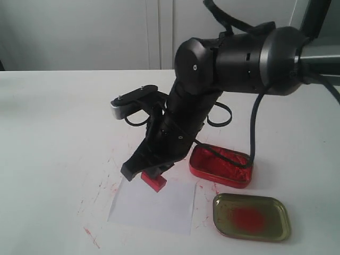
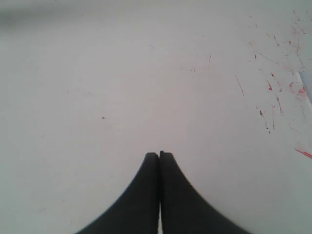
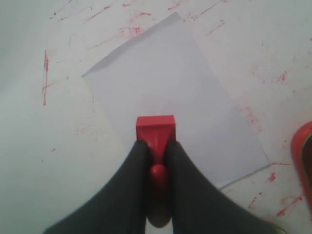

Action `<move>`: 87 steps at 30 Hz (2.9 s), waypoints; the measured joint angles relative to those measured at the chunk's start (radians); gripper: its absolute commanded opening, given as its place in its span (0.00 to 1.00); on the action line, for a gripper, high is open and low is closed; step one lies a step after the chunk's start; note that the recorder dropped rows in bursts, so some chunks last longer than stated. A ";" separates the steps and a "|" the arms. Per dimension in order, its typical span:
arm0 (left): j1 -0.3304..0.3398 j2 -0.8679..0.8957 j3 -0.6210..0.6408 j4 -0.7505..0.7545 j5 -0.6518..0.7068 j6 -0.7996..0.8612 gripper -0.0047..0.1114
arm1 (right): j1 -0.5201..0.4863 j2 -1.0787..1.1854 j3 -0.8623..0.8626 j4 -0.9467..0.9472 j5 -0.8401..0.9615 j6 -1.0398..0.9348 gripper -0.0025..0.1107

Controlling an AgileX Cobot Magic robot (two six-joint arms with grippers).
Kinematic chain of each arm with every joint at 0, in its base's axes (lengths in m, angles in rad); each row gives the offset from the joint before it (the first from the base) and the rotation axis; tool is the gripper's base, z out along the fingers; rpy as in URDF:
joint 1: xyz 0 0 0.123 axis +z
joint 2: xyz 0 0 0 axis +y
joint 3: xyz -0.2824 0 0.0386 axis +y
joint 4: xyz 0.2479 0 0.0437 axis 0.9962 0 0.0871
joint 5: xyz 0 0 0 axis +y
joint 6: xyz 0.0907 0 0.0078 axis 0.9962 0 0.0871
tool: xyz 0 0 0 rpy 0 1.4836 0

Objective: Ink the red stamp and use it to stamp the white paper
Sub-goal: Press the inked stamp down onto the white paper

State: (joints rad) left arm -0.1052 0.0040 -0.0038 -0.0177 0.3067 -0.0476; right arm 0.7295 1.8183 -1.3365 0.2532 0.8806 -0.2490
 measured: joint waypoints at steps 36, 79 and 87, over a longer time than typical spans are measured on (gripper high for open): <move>0.000 0.000 0.000 0.000 0.000 0.000 0.04 | 0.118 0.143 -0.078 -0.299 0.041 0.117 0.02; 0.000 0.000 0.000 0.000 0.000 0.000 0.04 | 0.118 0.308 -0.145 -0.240 0.043 0.119 0.02; 0.000 0.000 0.000 0.000 0.000 0.000 0.04 | 0.118 0.302 -0.145 -0.240 0.043 0.117 0.02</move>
State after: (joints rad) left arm -0.1052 0.0040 -0.0038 -0.0177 0.3067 -0.0476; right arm 0.8475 2.1198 -1.4817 0.0128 0.9238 -0.1315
